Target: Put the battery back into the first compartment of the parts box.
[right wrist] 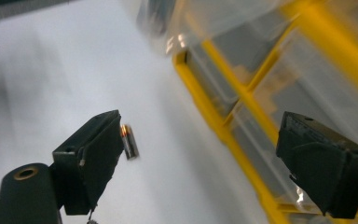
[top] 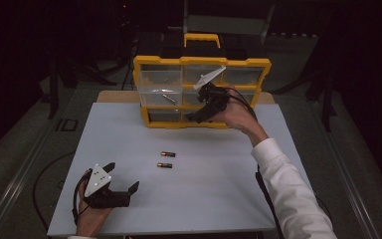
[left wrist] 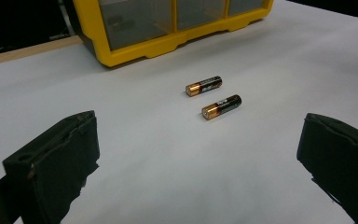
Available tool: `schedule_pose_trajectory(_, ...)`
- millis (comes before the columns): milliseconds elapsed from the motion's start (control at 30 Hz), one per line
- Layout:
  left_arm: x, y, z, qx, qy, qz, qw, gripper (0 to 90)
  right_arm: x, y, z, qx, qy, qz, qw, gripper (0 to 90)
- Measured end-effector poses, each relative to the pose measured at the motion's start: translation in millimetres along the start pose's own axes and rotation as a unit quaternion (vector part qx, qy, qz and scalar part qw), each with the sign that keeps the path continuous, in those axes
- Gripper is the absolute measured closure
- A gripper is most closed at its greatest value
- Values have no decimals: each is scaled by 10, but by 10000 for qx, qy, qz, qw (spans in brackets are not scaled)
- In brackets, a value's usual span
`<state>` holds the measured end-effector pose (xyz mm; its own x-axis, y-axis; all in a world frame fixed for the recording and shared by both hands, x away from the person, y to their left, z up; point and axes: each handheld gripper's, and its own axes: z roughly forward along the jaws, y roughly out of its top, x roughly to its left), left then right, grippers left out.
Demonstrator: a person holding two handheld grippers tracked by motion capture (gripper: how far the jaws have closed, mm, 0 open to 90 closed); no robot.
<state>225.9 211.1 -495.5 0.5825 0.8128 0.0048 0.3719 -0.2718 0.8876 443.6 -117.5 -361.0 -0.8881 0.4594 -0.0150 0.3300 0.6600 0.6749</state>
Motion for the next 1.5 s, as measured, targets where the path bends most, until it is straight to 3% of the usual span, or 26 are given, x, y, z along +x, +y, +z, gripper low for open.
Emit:
schedule_pose_trajectory(500,-1,-1,1,8,-3,4,10000,0,274,-300,554,641,169,-385,9971,207)
schedule_pose_trajectory(933,-1,-1,3,13,-11,0,10000,0,457,-414,912,968,291,-585,9932,230)
schedule_pose_trajectory(1000,-3,-1,1,15,-9,8,10000,0,483,-441,1038,1081,284,-637,9917,260)
schedule_pose_trajectory(1133,1,-3,-3,2,-1,3,10000,0,513,-443,1109,1134,316,-621,9911,298)
schedule_pose_trajectory(1267,2,-3,-4,-3,0,-1,10000,0,599,-463,1253,1341,404,-750,9873,372)
schedule_pose_trajectory(1367,2,-4,-6,-8,1,1,10000,0,606,-465,1273,1355,432,-742,9871,387)
schedule_pose_trajectory(1500,4,-4,-7,-9,1,-5,10000,0,652,-456,1391,1532,591,-708,9839,497)
